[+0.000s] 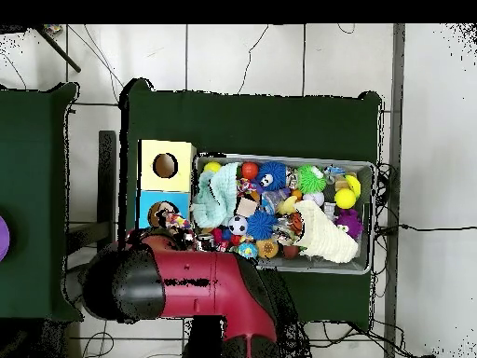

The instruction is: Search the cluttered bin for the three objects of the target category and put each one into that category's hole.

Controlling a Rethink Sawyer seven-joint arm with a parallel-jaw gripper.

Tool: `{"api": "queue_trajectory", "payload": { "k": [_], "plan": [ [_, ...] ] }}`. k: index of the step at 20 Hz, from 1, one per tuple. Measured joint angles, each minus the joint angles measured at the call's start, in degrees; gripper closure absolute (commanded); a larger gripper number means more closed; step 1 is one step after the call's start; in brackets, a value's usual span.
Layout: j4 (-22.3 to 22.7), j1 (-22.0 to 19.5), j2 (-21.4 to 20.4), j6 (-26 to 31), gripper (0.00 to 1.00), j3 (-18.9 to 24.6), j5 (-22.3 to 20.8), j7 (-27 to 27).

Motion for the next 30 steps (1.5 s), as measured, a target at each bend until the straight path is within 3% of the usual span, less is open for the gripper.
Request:
{"api": "queue_trajectory", "payload": {
  "k": [30],
  "plan": [
    [-1.0,4.4,7.1,-1.4,1.0,-3.1,4.7,0.6]
  ]
}}
